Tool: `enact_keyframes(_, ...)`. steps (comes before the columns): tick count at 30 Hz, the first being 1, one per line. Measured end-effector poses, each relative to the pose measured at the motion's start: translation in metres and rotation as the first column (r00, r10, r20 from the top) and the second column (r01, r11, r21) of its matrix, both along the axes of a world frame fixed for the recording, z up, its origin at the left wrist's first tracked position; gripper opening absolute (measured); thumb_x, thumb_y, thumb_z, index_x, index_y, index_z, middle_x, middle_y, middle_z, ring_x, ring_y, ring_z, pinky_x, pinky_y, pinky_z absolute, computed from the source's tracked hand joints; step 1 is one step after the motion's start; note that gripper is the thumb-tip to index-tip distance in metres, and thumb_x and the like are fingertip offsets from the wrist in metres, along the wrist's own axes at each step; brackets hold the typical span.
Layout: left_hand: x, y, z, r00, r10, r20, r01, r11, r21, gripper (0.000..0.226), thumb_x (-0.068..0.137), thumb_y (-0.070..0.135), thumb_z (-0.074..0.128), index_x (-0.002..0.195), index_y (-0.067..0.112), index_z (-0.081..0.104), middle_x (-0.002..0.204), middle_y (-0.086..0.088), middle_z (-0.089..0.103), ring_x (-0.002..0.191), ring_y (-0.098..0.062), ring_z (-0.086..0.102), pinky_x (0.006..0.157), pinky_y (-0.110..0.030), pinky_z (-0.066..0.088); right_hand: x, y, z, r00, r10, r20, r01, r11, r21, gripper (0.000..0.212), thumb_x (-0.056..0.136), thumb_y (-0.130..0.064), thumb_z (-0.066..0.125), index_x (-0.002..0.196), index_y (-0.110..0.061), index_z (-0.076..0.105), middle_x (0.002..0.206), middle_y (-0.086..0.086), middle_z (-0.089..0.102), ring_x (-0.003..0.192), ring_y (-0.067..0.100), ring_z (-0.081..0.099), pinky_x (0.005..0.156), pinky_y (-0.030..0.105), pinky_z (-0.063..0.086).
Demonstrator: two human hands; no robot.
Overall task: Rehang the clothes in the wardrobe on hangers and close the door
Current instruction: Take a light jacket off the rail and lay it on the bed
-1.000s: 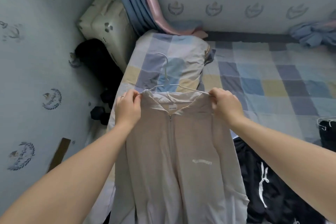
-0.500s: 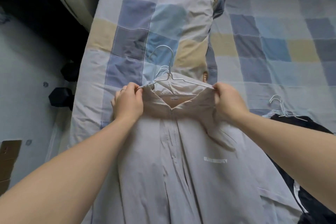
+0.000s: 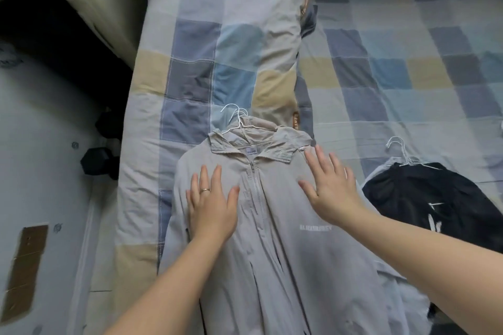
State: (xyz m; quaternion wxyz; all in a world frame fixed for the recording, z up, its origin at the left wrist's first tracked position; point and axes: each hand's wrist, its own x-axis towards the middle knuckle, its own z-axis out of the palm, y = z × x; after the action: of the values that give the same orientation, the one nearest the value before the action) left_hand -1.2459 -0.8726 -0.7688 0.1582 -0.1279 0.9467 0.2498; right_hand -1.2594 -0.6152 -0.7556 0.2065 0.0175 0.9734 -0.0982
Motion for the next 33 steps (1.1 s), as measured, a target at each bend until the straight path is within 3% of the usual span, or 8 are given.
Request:
enact_keyframes(8,0.102,0.032,0.115,0.947,-0.316,0.051,0.315,0.949,0.026,0.073,0.095,0.064,0.03,0.158,0.039,0.002,0.168,0.004,-0.008,0.152,-0.019,-0.014,0.122,-0.047,-0.01,0.109,0.004,0.125,0.998,0.055,0.037,-0.057,0.996,0.065,0.073,0.091,-0.067,0.015,0.154,-0.04,-0.01,0.163,-0.009,-0.018,0.151,0.025,-0.009,0.115,0.063,0.003)
enact_keyframes(14,0.146,0.065,0.166,0.862,-0.505,0.037,0.506,0.862,-0.021,0.076,0.091,0.072,0.016,0.157,0.041,-0.004,0.167,0.007,-0.013,0.15,-0.017,-0.02,0.12,-0.053,-0.012,0.191,0.032,0.187,0.984,-0.178,-0.027,0.18,0.976,0.123,0.077,0.093,-0.068,0.02,0.155,-0.035,-0.011,0.164,-0.008,-0.019,0.15,0.027,-0.013,0.115,0.065,0.0)
enact_keyframes(19,0.172,0.117,0.184,0.728,-0.686,0.008,0.685,0.727,-0.034,0.074,0.093,0.073,0.018,0.155,0.043,-0.009,0.167,0.005,-0.012,0.151,-0.02,-0.019,0.119,-0.055,-0.011,0.265,0.06,0.209,0.913,-0.404,-0.055,0.407,0.901,0.147,0.077,0.095,-0.067,0.018,0.155,-0.032,-0.015,0.163,-0.004,-0.021,0.151,0.028,-0.014,0.115,0.064,0.002)
enact_keyframes(25,0.21,0.199,0.204,0.563,-0.821,-0.095,0.824,0.567,-0.022,0.072,0.093,0.074,0.019,0.154,0.046,-0.009,0.167,0.008,-0.009,0.151,-0.018,-0.019,0.119,-0.053,-0.01,0.353,0.105,0.221,0.766,-0.635,-0.1,0.642,0.764,0.069,0.075,0.097,-0.065,0.022,0.155,-0.034,-0.015,0.163,-0.006,-0.021,0.151,0.026,-0.014,0.116,0.062,-0.002)
enact_keyframes(33,0.312,0.334,0.227,0.314,-0.939,-0.143,0.947,0.32,-0.015,0.072,0.095,0.071,0.023,0.153,0.048,-0.013,0.167,0.009,-0.012,0.15,-0.016,-0.024,0.12,-0.053,-0.013,0.491,0.197,0.238,0.601,-0.775,-0.194,0.794,0.607,0.035,0.075,0.096,-0.063,0.024,0.155,-0.034,-0.011,0.164,-0.008,-0.019,0.151,0.026,-0.011,0.116,0.063,-0.002)
